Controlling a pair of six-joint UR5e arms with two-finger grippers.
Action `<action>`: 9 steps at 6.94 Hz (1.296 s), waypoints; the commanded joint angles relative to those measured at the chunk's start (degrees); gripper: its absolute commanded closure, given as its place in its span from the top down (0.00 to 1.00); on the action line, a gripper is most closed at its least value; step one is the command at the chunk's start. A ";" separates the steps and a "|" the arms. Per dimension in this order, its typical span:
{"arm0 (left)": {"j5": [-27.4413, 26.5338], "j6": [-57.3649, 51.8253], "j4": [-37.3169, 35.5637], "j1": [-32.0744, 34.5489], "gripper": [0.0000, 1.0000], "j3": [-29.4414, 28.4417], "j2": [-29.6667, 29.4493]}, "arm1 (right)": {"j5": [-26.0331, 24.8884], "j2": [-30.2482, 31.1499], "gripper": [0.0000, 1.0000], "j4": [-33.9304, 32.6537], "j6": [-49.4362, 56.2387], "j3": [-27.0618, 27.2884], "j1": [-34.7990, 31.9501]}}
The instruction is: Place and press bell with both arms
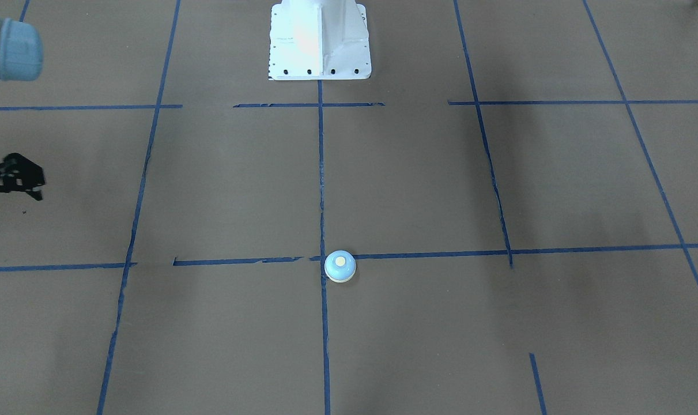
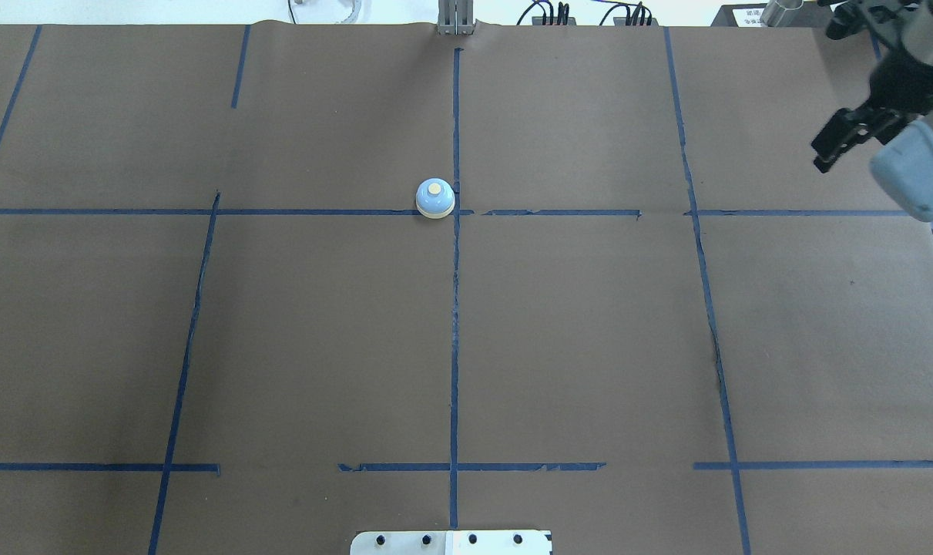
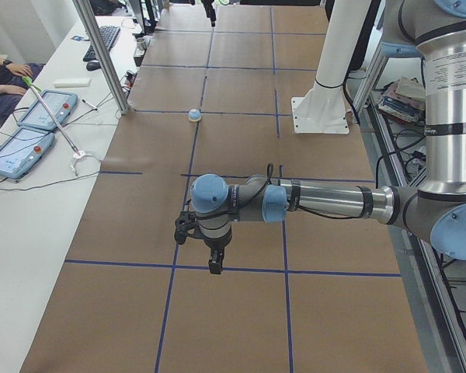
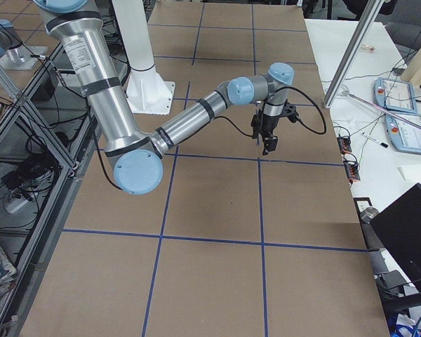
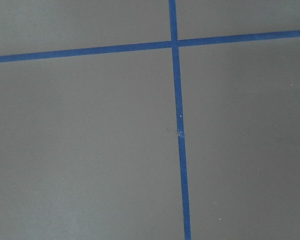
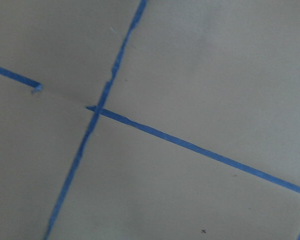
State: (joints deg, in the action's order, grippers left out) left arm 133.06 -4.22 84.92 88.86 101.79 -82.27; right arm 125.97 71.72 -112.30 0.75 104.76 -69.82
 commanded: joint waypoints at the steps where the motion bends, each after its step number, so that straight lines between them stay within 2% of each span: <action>1: -0.43 -0.34 -0.11 0.09 1.00 0.34 0.26 | 2.77 9.98 1.00 -0.29 12.90 2.56 -9.24; 2: -0.34 -0.35 -0.02 0.09 1.00 -0.44 0.79 | 5.92 14.98 1.00 -0.20 17.66 2.56 -12.85; 4: -0.69 -0.08 -0.72 0.17 1.00 -0.09 1.05 | 6.22 22.47 1.00 -0.20 21.30 2.21 -17.53; 6: -0.87 -0.08 -0.63 0.18 1.00 -0.54 1.93 | 6.39 25.39 1.00 -0.29 20.87 1.51 -20.09; 7: -1.04 -0.26 -0.37 0.00 1.00 -0.45 2.80 | 6.39 25.40 1.00 -0.11 17.30 1.24 -20.09; 8: -1.05 -0.26 -0.46 0.09 1.00 -0.02 2.99 | 6.22 25.40 1.00 1.46 14.83 1.41 -20.09; 9: -1.05 -0.26 -0.63 0.00 1.00 -0.10 3.08 | 6.04 26.36 1.00 5.91 12.63 0.37 -20.09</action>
State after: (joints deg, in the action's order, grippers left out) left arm 132.04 -4.46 84.41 88.91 101.61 -79.42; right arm 132.20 97.27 -110.31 16.21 105.93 -89.86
